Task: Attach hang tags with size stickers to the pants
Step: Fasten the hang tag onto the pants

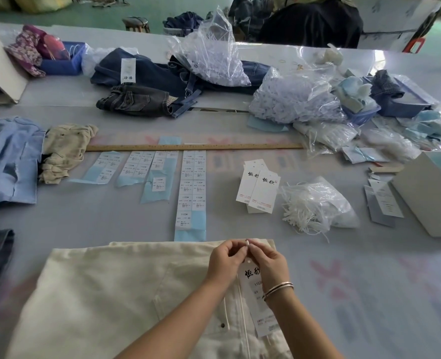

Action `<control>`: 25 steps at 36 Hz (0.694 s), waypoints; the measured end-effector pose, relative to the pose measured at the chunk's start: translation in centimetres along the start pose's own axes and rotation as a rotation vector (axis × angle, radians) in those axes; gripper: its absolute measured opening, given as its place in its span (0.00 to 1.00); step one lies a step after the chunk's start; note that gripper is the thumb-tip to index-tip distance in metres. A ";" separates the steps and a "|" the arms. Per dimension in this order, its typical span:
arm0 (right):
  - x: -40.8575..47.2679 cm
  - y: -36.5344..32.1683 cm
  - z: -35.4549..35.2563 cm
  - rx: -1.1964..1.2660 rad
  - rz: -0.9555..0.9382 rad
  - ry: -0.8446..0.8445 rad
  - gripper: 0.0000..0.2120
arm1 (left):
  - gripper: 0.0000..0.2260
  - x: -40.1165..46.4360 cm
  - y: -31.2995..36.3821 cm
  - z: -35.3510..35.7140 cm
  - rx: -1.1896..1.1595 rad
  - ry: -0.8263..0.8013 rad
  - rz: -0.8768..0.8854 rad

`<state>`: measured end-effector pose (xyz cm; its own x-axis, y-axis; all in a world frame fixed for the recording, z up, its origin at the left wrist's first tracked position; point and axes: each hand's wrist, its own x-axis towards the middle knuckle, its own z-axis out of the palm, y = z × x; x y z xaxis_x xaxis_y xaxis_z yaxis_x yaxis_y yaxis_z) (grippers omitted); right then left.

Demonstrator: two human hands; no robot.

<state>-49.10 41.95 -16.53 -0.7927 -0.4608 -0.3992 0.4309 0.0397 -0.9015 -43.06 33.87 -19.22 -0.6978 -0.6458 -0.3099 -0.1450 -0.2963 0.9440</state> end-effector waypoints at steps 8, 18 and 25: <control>0.6 0.1 -0.5 0.188 0.127 0.026 0.02 | 0.07 -0.1 0.3 -0.3 0.070 -0.042 0.059; 0.7 0.2 -0.1 0.270 0.170 0.029 0.07 | 0.06 0.1 0.2 -0.2 0.125 -0.048 0.055; 1.0 0.4 -0.1 0.273 0.196 0.030 0.03 | 0.05 0.1 0.4 0.0 0.113 -0.051 0.035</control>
<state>-49.76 41.65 -17.25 -0.6940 -0.4418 -0.5685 0.6726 -0.1160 -0.7309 -43.16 33.67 -18.92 -0.7378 -0.6171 -0.2734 -0.1960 -0.1917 0.9617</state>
